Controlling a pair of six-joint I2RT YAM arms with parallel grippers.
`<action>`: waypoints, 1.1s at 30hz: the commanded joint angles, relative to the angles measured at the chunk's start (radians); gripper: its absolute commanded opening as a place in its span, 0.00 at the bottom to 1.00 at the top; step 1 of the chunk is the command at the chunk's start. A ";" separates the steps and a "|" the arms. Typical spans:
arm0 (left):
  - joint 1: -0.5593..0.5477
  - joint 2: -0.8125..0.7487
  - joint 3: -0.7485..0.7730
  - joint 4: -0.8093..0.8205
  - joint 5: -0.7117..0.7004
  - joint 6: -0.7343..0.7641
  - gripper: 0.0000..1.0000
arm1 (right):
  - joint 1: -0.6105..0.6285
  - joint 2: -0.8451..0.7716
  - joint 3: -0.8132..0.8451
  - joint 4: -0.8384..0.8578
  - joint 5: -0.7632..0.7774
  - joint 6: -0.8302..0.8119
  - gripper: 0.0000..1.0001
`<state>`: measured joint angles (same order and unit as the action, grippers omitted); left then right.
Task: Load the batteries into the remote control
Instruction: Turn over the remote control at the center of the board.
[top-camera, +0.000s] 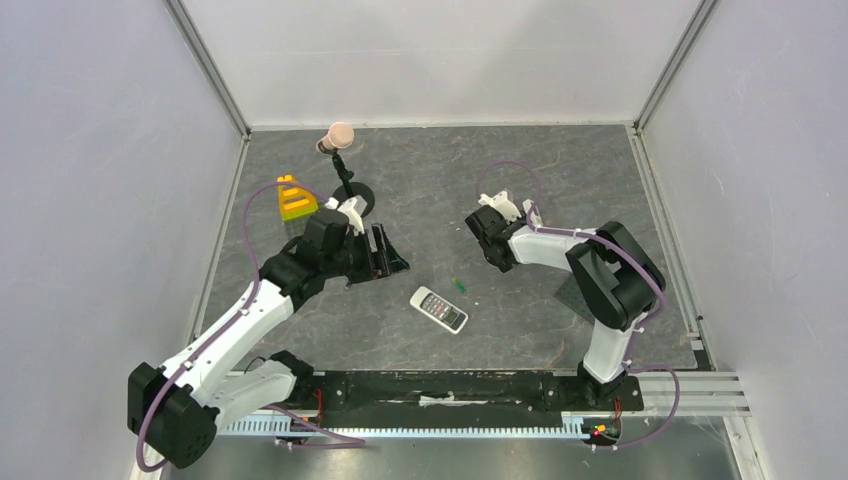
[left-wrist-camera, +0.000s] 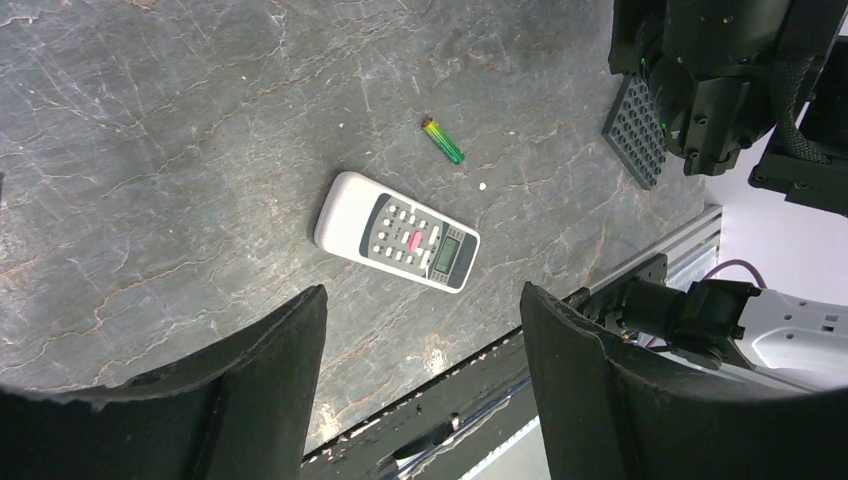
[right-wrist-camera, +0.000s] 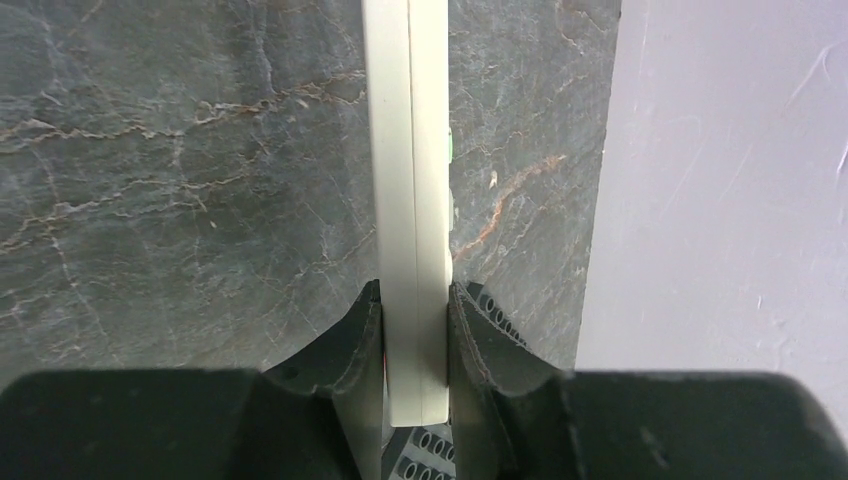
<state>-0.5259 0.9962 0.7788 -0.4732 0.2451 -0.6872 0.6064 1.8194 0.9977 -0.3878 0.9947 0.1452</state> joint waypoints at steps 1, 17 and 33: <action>0.000 0.002 0.003 0.042 0.019 0.031 0.76 | -0.002 0.018 0.036 0.042 -0.007 -0.020 0.16; 0.000 -0.021 0.007 0.031 0.019 0.009 0.76 | -0.010 -0.028 0.000 0.047 -0.249 0.057 0.50; 0.001 -0.068 -0.007 0.003 -0.030 0.000 0.76 | -0.004 -0.401 -0.137 0.118 -0.897 0.022 0.55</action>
<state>-0.5259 0.9699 0.7788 -0.4770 0.2424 -0.6876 0.5972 1.5459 0.9279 -0.3412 0.4294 0.2058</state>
